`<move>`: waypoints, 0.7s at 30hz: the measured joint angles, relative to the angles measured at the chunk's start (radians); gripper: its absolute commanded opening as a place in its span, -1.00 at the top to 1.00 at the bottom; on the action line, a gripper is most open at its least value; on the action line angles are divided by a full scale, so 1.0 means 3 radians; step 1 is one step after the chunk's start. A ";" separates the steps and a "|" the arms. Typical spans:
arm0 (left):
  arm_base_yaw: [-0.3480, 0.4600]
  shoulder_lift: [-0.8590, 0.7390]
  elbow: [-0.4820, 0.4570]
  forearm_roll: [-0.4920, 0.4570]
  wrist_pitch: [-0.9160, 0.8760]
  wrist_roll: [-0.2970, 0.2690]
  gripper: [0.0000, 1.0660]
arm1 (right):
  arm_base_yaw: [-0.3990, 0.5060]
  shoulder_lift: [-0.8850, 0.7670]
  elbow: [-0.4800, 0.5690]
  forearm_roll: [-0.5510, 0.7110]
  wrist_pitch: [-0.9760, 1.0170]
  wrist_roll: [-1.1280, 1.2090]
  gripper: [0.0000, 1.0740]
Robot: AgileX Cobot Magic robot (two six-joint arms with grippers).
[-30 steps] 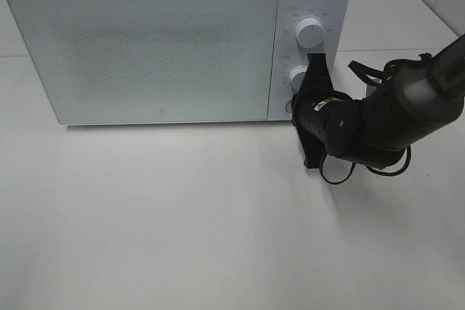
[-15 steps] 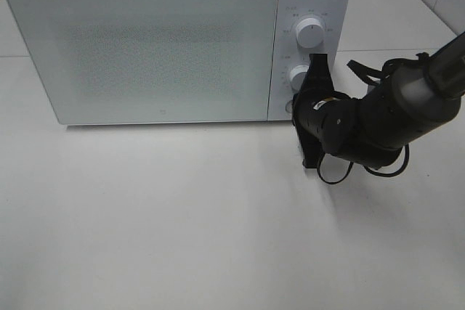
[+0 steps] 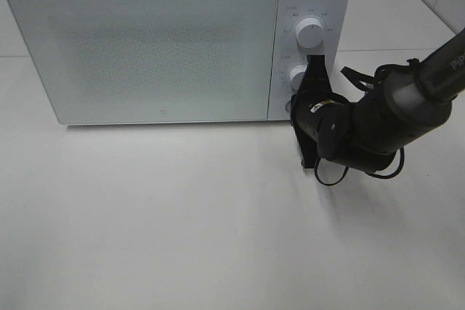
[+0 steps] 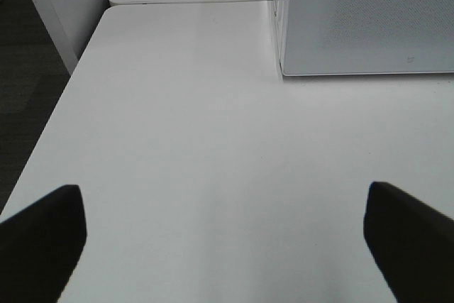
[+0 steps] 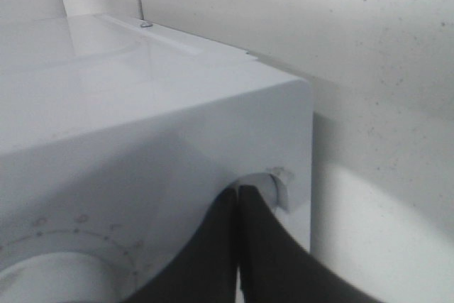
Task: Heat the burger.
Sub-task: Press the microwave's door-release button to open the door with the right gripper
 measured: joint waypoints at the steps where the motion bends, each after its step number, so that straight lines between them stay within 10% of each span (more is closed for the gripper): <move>1: 0.0000 0.0000 0.0000 0.0000 0.0000 0.0000 -0.87 | 0.0000 0.0000 0.0000 0.0000 0.0000 0.0000 1.00; 21: 0.0000 0.0000 0.0000 0.0000 0.0000 0.0000 -0.87 | 0.0017 0.0100 -0.0107 0.0110 -0.0017 -0.0120 1.00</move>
